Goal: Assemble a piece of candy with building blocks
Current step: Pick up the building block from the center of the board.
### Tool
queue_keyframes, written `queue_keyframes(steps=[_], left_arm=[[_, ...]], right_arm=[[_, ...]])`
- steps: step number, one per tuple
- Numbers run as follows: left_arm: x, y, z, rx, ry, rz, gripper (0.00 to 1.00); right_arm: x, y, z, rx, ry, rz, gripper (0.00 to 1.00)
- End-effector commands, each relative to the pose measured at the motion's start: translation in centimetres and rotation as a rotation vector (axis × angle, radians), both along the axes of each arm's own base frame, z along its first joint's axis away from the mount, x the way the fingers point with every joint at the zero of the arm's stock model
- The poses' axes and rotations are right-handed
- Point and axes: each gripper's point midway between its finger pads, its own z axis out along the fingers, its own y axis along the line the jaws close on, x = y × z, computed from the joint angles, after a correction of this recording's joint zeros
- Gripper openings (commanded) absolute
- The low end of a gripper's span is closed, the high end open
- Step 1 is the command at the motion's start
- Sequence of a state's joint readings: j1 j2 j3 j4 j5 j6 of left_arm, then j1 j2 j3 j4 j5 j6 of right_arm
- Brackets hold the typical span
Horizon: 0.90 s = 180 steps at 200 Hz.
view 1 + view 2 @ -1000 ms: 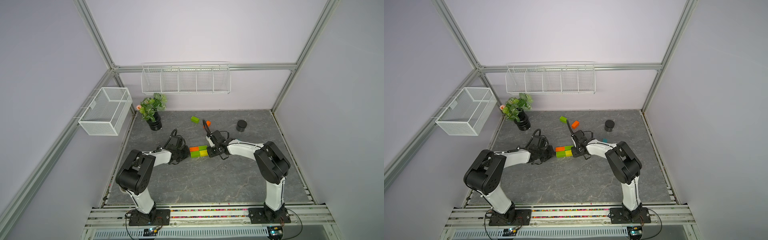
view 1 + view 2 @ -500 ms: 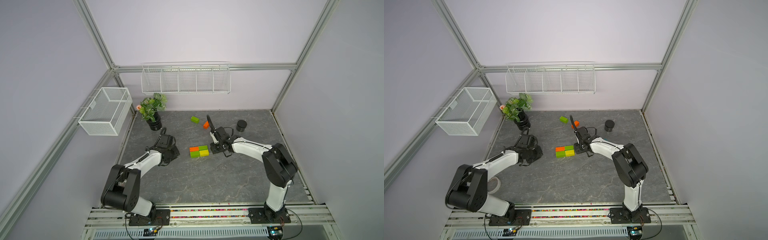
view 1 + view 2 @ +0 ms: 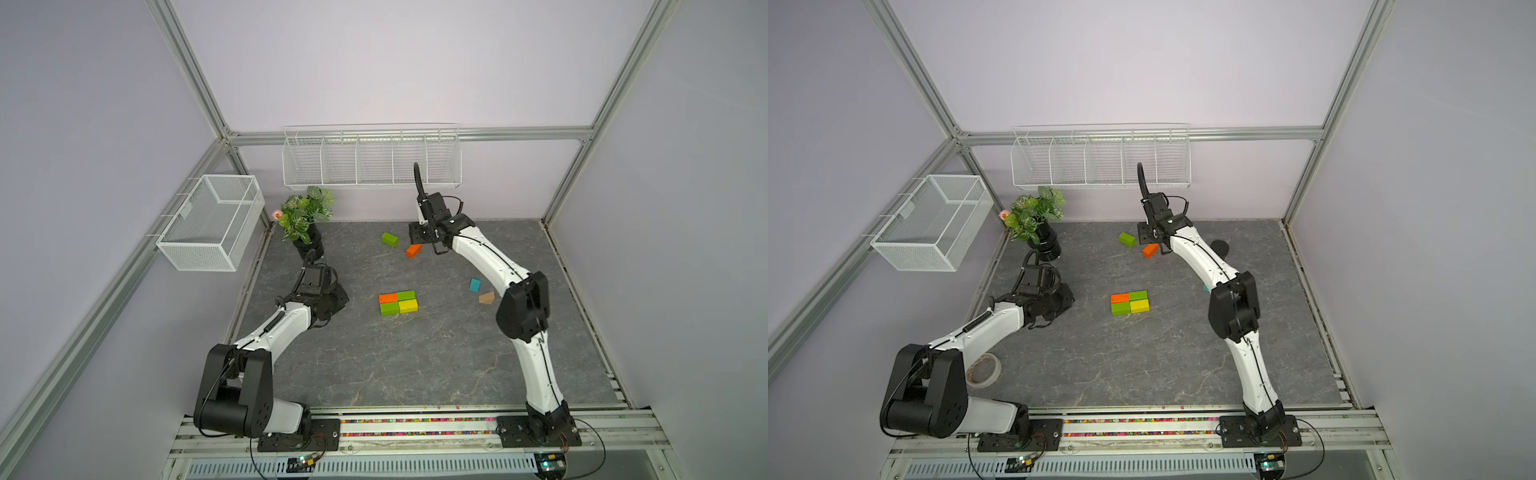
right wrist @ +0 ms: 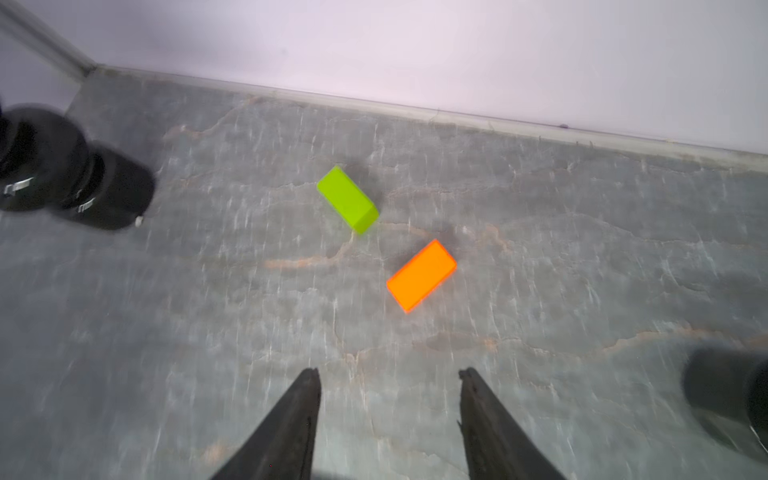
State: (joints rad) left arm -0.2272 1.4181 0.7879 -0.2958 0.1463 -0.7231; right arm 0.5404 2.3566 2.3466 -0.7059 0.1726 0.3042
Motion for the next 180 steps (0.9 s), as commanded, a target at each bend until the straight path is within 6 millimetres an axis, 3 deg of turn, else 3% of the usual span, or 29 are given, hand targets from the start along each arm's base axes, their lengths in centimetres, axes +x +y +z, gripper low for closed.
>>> queue_keyframes(steps=[1,33,99,180], left_arm=[[0.0,-0.7,0.2,-0.051,-0.019,-0.008,0.00],[-0.2,-0.9,-0.1,-0.062,-0.015,-0.022,0.00],[-0.4,-1.4,-0.4,-0.093,-0.016,-0.034,0.00],[-0.7,-1.9,-0.9,-0.119,-0.006,-0.047,0.00]], right_arm=[[-0.7,-1.9,-2.8,-0.096,0.129,-0.125,0.57],[0.4,-1.8,-4.4,-0.104,0.126,-0.197,0.59],[1.8,0.9,-6.7,0.019,0.137,-0.159,0.60],[3.1,1.3,-10.8,0.061,0.167,-0.182,0.59]])
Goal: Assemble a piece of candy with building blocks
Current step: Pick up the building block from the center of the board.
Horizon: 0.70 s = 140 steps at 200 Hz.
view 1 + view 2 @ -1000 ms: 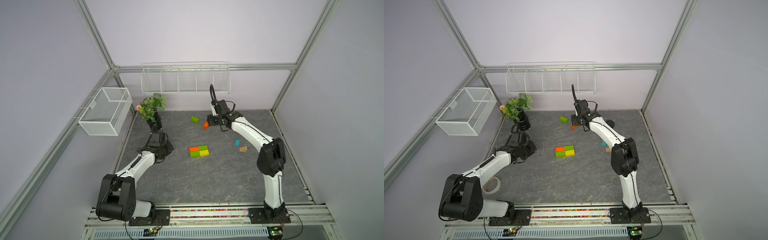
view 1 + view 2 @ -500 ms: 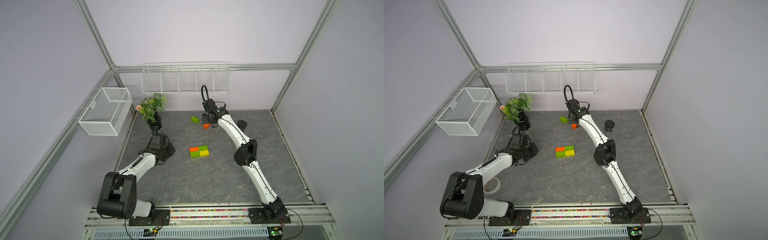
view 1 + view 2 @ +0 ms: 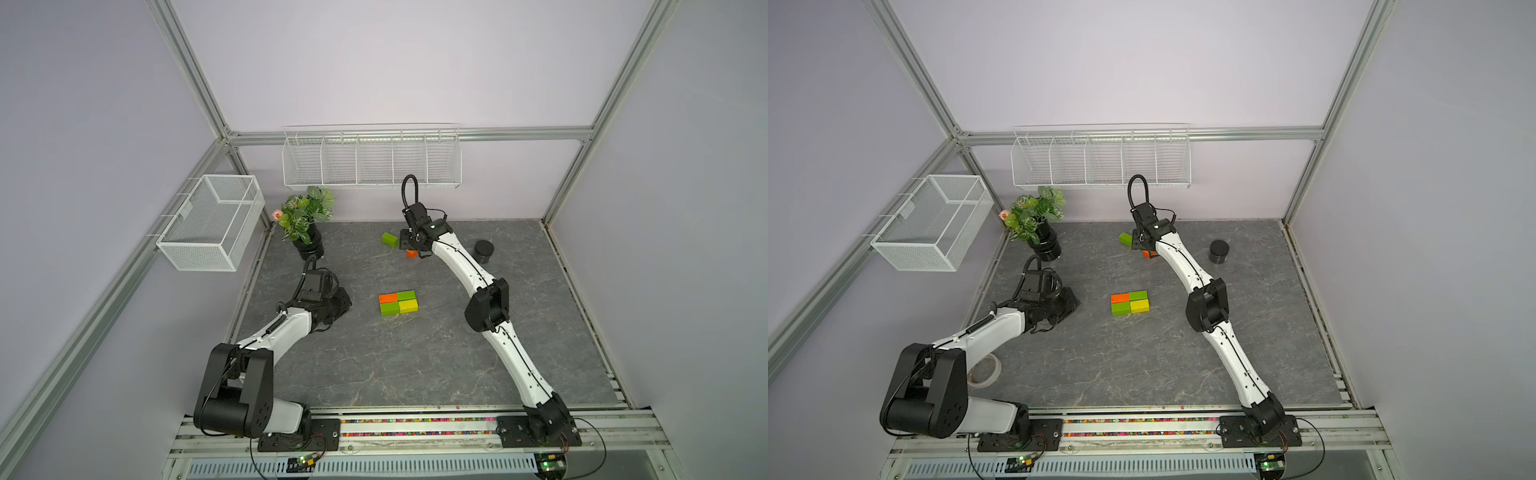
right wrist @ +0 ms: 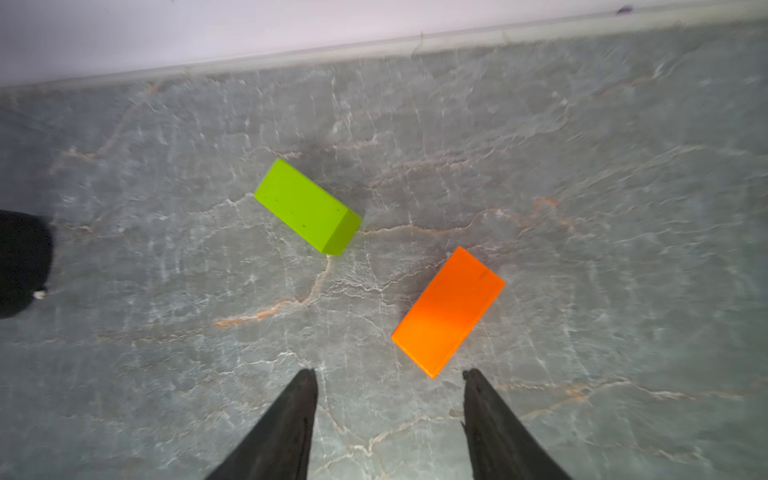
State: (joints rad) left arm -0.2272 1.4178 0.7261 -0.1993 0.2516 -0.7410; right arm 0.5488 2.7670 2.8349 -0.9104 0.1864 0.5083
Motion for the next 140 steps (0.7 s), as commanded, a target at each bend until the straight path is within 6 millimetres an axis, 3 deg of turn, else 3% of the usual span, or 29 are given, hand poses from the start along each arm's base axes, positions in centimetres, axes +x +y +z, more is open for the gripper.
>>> queue_keyframes(steps=[1,35,84,140], left_arm=[[-0.1,-0.1,-0.3,-0.020,0.004,0.005,0.00],[-0.1,-0.4,-0.7,-0.033,0.011,-0.002,0.00],[-0.3,-0.7,-1.6,-0.042,0.030,-0.009,0.00],[-0.4,-0.9,-2.8,-0.055,0.056,-0.015,0.00]], right_arm=[[0.7,-0.6,-1.7,0.009,0.015,-0.029,0.59],[1.3,-1.1,-2.0,-0.015,-0.009,-0.037,0.61],[1.5,-2.3,-4.2,-0.026,0.034,-0.066,0.61],[1.5,-2.1,-6.5,-0.013,0.062,-0.067,0.61]])
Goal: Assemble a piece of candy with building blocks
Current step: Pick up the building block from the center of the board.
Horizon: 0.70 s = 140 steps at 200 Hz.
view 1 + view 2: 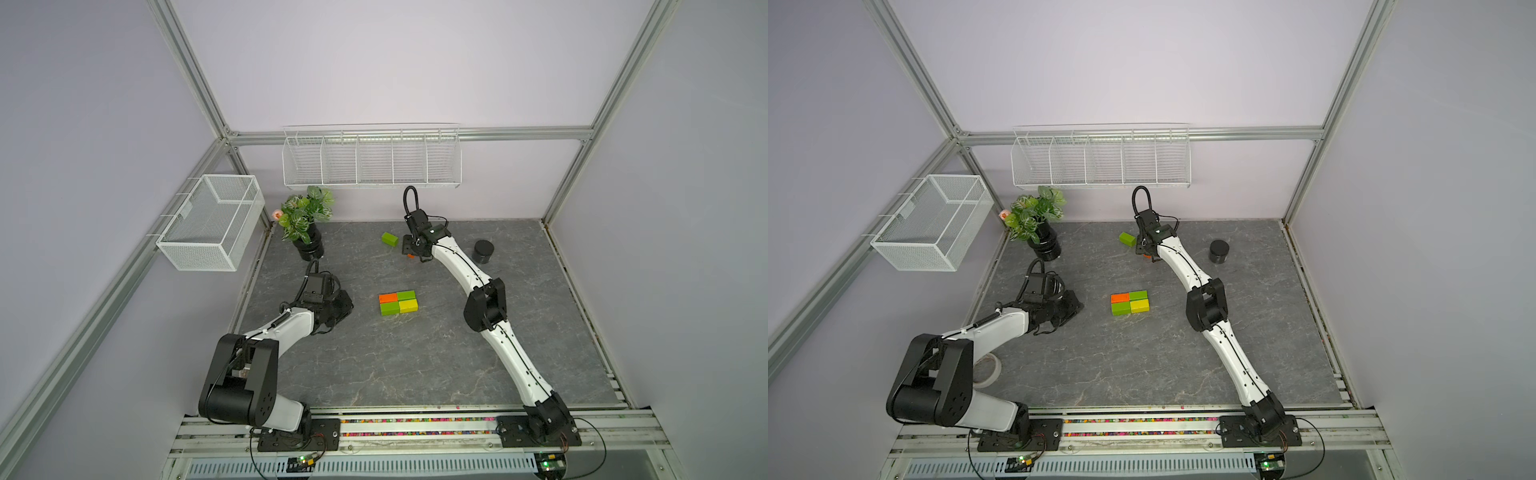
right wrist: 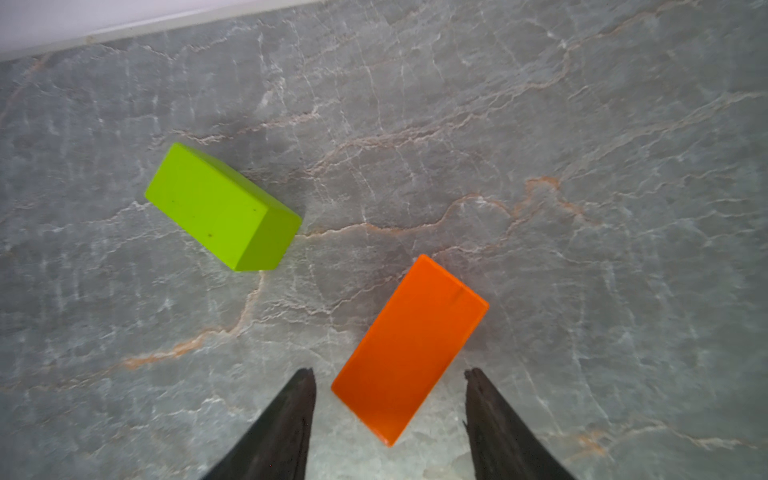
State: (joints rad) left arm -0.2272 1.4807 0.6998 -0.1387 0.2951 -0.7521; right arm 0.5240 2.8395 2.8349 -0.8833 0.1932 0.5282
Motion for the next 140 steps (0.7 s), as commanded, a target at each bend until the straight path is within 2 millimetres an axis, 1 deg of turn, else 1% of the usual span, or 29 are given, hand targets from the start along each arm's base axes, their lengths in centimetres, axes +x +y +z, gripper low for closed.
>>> queue_keyframes(steps=[1,13,30,61,84,100,103,113,126,134,140], left_arm=[[-0.2,-0.3,-0.7,-0.022,0.016,0.003,0.00],[-0.2,-0.3,-0.9,-0.024,0.021,0.004,0.00],[-0.2,-0.3,-1.3,-0.021,0.027,0.002,0.00],[-0.2,-0.4,-1.9,-0.023,0.043,0.001,0.00],[-0.3,-0.5,-2.5,-0.029,0.056,-0.005,0.00],[-0.2,-0.6,-2.7,-0.035,0.061,-0.006,0.00],[-0.2,-0.7,-2.8,-0.035,0.063,-0.007,0.00],[-0.2,-0.7,-2.8,-0.038,0.064,-0.008,0.00],[-0.2,-0.7,-2.9,-0.037,0.064,-0.008,0.00],[-0.3,-0.7,-2.9,-0.037,0.066,-0.007,0.00],[-0.3,-0.7,-3.0,-0.034,0.067,-0.007,0.00]], right_arm=[[0.5,-0.6,-2.3,0.003,0.023,-0.022,0.61],[0.2,-0.6,-3.0,0.004,0.041,-0.018,0.61],[-0.1,-1.1,-3.8,-0.016,0.062,-0.031,0.60],[-0.3,-2.3,-4.5,-0.064,0.073,-0.063,0.55],[-0.4,-3.2,-4.7,-0.088,0.088,-0.075,0.43],[-0.3,-3.4,-4.4,-0.099,0.082,-0.073,0.31],[-0.8,-3.8,-4.7,-0.116,0.105,-0.073,0.30],[-1.1,-4.0,-4.5,-0.130,0.113,-0.065,0.24],[-1.5,-4.2,-4.1,-0.157,0.118,-0.050,0.17],[-2.0,-4.1,-3.4,-0.182,0.118,-0.032,0.11],[-2.2,-4.1,-2.8,-0.214,0.106,-0.017,0.09]])
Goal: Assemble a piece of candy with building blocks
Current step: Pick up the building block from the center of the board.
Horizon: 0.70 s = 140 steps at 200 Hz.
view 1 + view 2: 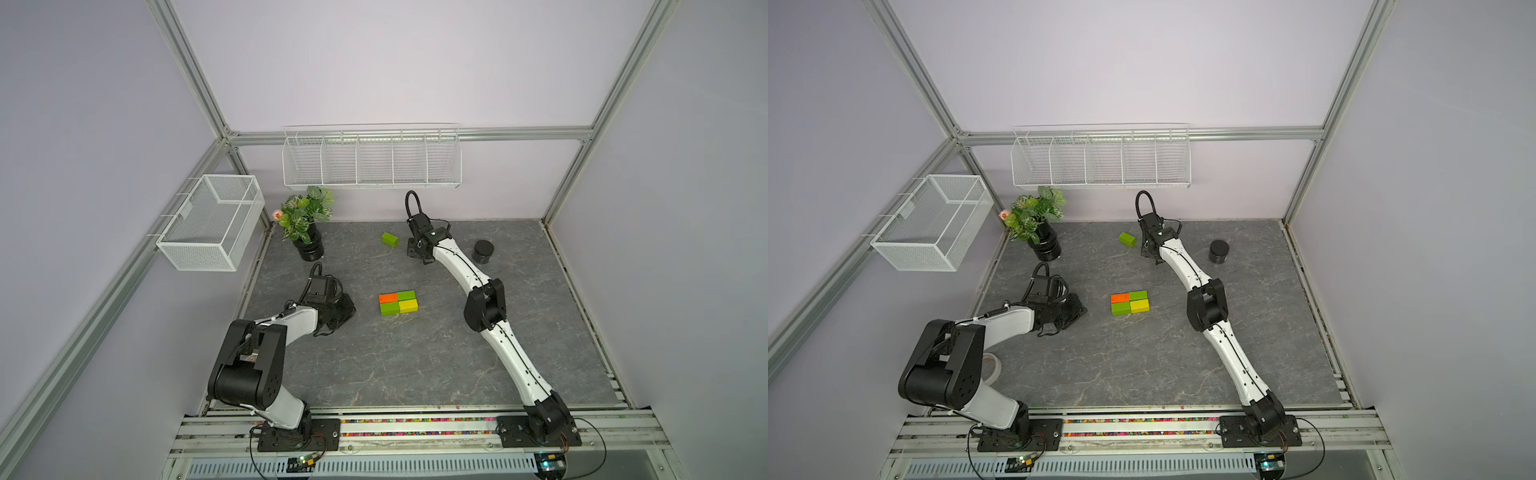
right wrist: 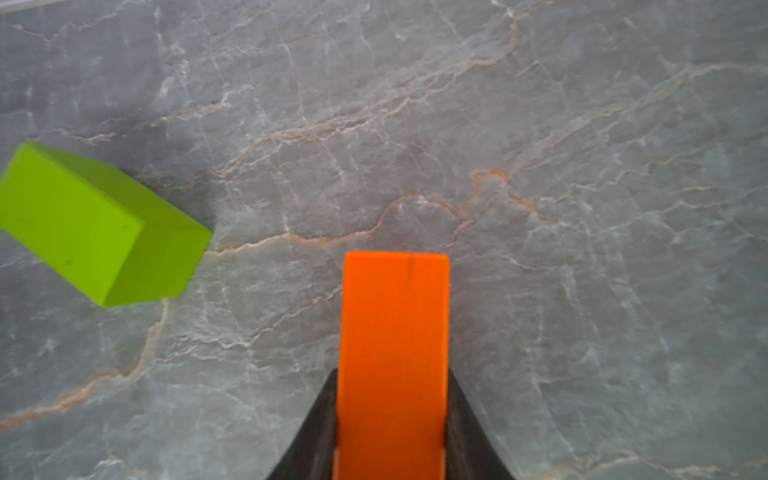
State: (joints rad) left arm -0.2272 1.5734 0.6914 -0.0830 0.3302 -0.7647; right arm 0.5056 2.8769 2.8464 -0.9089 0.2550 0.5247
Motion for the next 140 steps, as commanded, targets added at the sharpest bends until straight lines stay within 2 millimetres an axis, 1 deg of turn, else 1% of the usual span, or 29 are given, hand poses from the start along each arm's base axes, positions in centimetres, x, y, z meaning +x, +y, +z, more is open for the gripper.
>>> queue_keyframes(steps=[1,8,21,32,42,57,67,69,70,71,72,75,79,81,82,86,87,89,93,102,104,107,109,116,127,140], left_arm=[[-0.2,-0.2,-0.5,-0.010,0.011,0.004,0.00],[-0.3,-0.1,-0.5,-0.010,0.011,0.005,0.00],[-0.2,0.0,-0.5,-0.002,0.009,0.007,0.00],[-0.2,0.1,-0.6,0.004,0.009,0.009,0.00],[-0.3,0.2,-0.7,0.010,0.012,0.008,0.00],[-0.4,0.3,-0.8,0.015,0.016,0.013,0.00],[-0.4,0.3,-0.8,0.015,0.015,0.014,0.00],[-0.4,0.3,-0.8,0.015,0.014,0.014,0.00],[-0.4,0.3,-0.8,0.016,0.014,0.014,0.00],[-0.4,0.3,-0.8,0.016,0.015,0.014,0.00],[-0.4,0.3,-0.8,0.016,0.016,0.015,0.00],[-0.5,0.4,-0.8,0.017,0.016,0.015,0.00],[-0.4,0.4,-0.8,0.019,0.015,0.015,0.00],[-0.5,0.4,-0.8,0.020,0.016,0.015,0.00],[-0.5,0.4,-0.8,0.021,0.016,0.016,0.00],[-0.5,0.4,-0.9,0.022,0.018,0.015,0.00],[-0.5,0.4,-0.9,0.022,0.019,0.015,0.00],[-0.5,0.4,-0.9,0.023,0.018,0.015,0.00],[-0.6,0.5,-1.0,0.024,0.021,0.016,0.00],[-0.6,0.5,-1.1,0.029,0.020,0.017,0.00],[-0.6,0.6,-1.2,0.031,0.021,0.017,0.00],[-0.6,0.6,-1.3,0.032,0.024,0.018,0.00],[-0.6,0.6,-1.3,0.035,0.024,0.019,0.00],[-0.6,0.6,-1.5,0.037,0.028,0.018,0.00],[-0.5,0.6,-1.9,0.040,0.038,0.017,0.00],[-0.4,0.5,-2.3,0.039,0.048,0.016,0.00]], right_arm=[[-2.7,-1.7,-0.5,-0.144,0.089,0.034,0.09],[-2.9,-1.4,0.4,-0.180,0.069,0.066,0.07],[-3.5,0.0,2.6,-0.232,0.026,0.138,0.07],[-4.4,1.0,4.1,-0.268,0.003,0.187,0.07],[-5.2,1.4,5.7,-0.310,-0.017,0.211,0.07],[-6.4,1.2,7.5,-0.361,-0.041,0.228,0.07],[-7.0,1.0,8.8,-0.341,-0.087,0.230,0.07],[-7.3,0.8,8.9,-0.336,-0.095,0.229,0.07],[-7.4,0.7,8.6,-0.338,-0.092,0.229,0.07],[-7.5,0.5,8.9,-0.333,-0.100,0.226,0.07],[-7.4,0.5,9.7,-0.322,-0.119,0.221,0.07],[-7.9,-0.1,9.7,-0.317,-0.124,0.215,0.07],[-8.4,-0.8,10.1,-0.303,-0.142,0.205,0.07],[-8.4,-1.1,11.0,-0.286,-0.163,0.197,0.07],[-8.7,-1.3,10.3,-0.291,-0.151,0.197,0.07],[-9.5,-2.3,11.0,-0.269,-0.161,0.186,0.07],[-9.6,-2.5,10.7,-0.268,-0.156,0.186,0.07],[-10.0,-2.9,11.3,-0.252,-0.165,0.184,0.07],[-10.8,-3.6,11.8,-0.230,-0.169,0.191,0.07],[-12.1,-4.5,13.0,-0.184,-0.207,0.215,0.09],[-12.7,-4.7,13.3,-0.175,-0.212,0.223,0.09],[-13.3,-5.0,13.1,-0.172,-0.211,0.235,0.10],[-13.8,-5.1,13.7,-0.161,-0.222,0.245,0.10],[-15.3,-5.0,14.6,-0.127,-0.239,0.301,0.11],[-18.2,-4.4,14.6,-0.065,-0.222,0.425,0.10],[-22.2,-2.5,15.0,0.057,-0.198,0.620,0.08]])
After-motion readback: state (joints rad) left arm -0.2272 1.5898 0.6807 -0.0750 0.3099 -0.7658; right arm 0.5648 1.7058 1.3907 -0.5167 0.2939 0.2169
